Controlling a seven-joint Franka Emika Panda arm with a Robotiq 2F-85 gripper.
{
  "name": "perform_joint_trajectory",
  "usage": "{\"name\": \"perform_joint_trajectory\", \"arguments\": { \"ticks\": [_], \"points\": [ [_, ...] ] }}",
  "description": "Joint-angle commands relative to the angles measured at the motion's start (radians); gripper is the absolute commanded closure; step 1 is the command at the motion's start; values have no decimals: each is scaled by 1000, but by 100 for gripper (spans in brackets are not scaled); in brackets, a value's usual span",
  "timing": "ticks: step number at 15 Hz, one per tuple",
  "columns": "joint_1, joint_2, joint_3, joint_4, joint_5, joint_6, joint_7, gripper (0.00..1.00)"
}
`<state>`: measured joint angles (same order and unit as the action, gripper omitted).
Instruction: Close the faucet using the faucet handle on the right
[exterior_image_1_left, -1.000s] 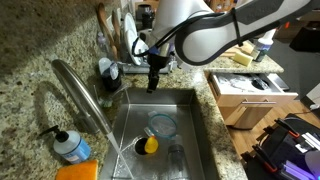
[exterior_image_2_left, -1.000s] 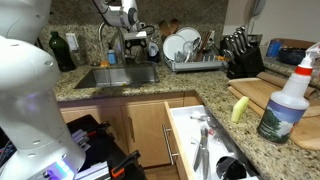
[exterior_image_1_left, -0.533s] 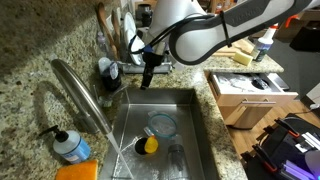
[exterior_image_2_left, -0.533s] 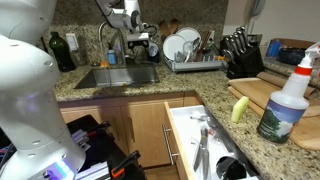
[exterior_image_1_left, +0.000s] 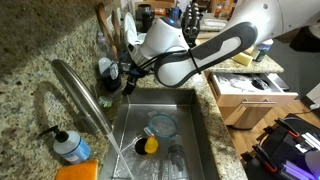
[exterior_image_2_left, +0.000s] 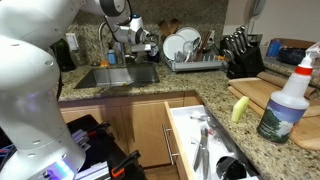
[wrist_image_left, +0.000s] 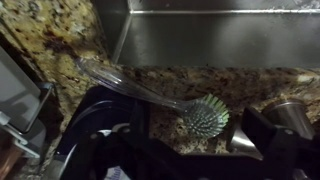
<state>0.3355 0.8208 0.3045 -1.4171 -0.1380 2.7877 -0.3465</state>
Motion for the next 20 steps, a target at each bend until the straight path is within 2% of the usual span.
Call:
{"name": "perform_joint_trajectory", "arguments": {
  "ticks": [1, 4, 6, 9, 10, 12, 13, 17, 20],
  "points": [
    [7, 30, 9, 40, -5, -7, 1, 0],
    [20, 69, 15, 90, 0, -7, -4, 0],
    [43, 114, -15, 139, -4, 104, 49, 0],
    [69, 203, -10, 244, -5, 268, 80, 0],
    [88, 221, -28, 271, -14, 312, 96, 0],
    [94, 268, -7, 323, -13, 362, 100, 0],
    [74, 204, -4, 236, 0, 322, 84, 0],
    [87, 249, -3, 287, 6, 352, 97, 0],
    [58, 284, 44, 312, -2, 355, 65, 0]
  ]
}}
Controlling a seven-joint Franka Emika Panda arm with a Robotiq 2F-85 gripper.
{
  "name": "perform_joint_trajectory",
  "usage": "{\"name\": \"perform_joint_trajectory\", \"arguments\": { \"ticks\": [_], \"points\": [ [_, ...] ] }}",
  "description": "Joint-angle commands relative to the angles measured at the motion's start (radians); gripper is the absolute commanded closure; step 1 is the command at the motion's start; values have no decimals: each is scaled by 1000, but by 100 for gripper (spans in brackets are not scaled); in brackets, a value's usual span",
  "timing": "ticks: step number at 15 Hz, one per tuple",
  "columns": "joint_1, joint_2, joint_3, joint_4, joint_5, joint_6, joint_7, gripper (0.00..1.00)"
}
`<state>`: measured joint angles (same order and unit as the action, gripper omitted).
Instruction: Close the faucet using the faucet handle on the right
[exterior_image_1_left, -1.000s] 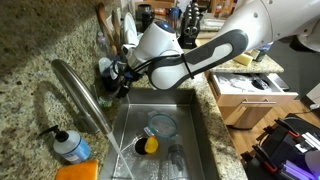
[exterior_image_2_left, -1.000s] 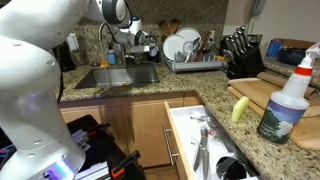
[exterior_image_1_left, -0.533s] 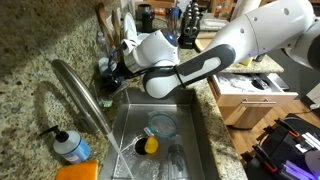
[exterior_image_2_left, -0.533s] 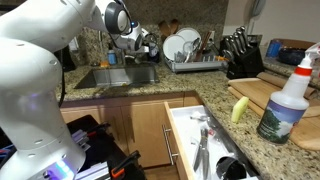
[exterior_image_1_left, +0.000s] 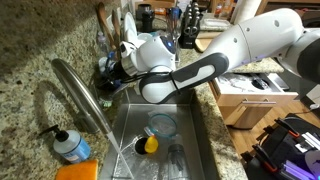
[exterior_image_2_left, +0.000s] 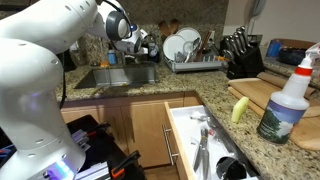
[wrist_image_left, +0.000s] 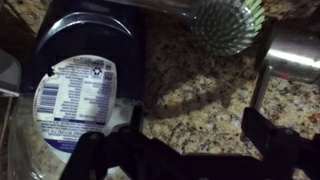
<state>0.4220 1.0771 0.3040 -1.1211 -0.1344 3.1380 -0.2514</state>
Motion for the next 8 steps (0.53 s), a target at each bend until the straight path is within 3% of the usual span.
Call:
{"name": "perform_joint_trajectory", "arguments": {
  "ticks": [1, 4, 8],
  "points": [
    [-31, 35, 52, 21, -17, 0, -45, 0],
    [-42, 50, 79, 30, -48, 5, -95, 0],
    [-1, 62, 11, 65, -90, 21, -133, 0]
  ]
}}
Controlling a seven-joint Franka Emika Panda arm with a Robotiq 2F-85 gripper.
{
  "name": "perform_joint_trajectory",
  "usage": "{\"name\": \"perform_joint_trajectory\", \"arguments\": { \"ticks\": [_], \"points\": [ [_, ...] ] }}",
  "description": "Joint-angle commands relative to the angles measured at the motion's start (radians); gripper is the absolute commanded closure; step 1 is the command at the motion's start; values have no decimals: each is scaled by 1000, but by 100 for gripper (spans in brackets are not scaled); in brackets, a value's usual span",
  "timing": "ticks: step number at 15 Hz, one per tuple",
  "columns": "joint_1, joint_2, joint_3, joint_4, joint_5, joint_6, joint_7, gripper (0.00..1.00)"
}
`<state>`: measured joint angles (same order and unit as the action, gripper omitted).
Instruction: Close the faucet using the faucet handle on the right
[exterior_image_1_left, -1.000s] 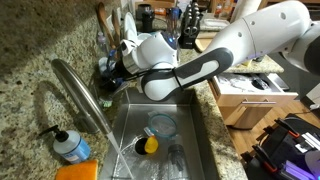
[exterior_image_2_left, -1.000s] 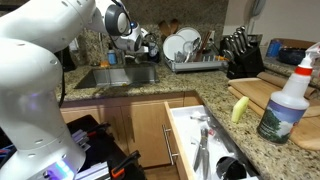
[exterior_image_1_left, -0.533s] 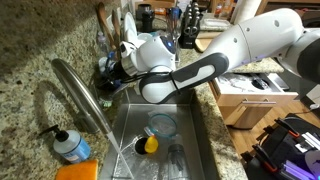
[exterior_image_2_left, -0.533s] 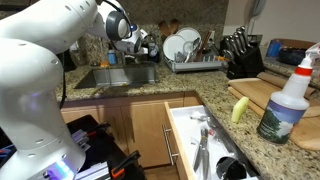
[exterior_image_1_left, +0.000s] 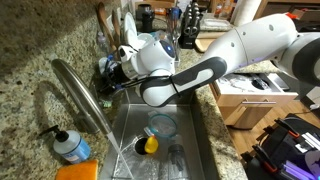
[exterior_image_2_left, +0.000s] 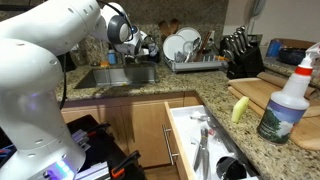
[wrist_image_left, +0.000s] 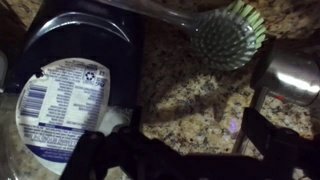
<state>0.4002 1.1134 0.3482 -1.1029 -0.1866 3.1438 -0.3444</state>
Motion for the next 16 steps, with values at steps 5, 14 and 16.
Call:
{"name": "perform_joint_trajectory", "arguments": {
  "ticks": [5, 14, 16],
  "points": [
    [-25, 66, 89, 86, -63, 40, -106, 0],
    [-245, 234, 682, 78, -44, -26, -446, 0],
    [-252, 249, 681, 103, -38, -62, -423, 0]
  ]
}}
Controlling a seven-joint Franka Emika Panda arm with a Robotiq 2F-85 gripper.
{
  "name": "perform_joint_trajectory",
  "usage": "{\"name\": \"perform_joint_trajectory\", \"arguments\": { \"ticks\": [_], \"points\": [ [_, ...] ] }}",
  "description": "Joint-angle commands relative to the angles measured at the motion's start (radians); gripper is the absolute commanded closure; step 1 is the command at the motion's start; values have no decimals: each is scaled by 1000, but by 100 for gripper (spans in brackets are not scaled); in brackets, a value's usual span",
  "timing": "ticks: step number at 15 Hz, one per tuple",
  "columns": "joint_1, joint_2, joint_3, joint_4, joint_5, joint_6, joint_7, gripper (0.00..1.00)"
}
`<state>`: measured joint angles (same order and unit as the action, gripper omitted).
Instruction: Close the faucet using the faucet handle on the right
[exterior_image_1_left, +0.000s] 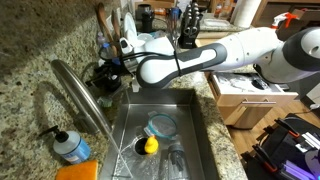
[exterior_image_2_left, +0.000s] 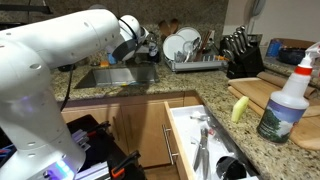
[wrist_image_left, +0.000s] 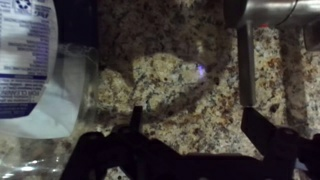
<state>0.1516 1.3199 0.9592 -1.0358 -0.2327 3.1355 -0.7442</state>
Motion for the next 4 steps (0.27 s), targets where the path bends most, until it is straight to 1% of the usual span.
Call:
{"name": "perform_joint_trajectory", "arguments": {
  "ticks": [1, 2, 4],
  "points": [
    [17, 21, 17, 48, 31, -69, 32, 0],
    [-9, 20, 41, 11, 6, -33, 1, 0],
    [1, 23, 31, 22, 8, -43, 28, 0]
  ]
}}
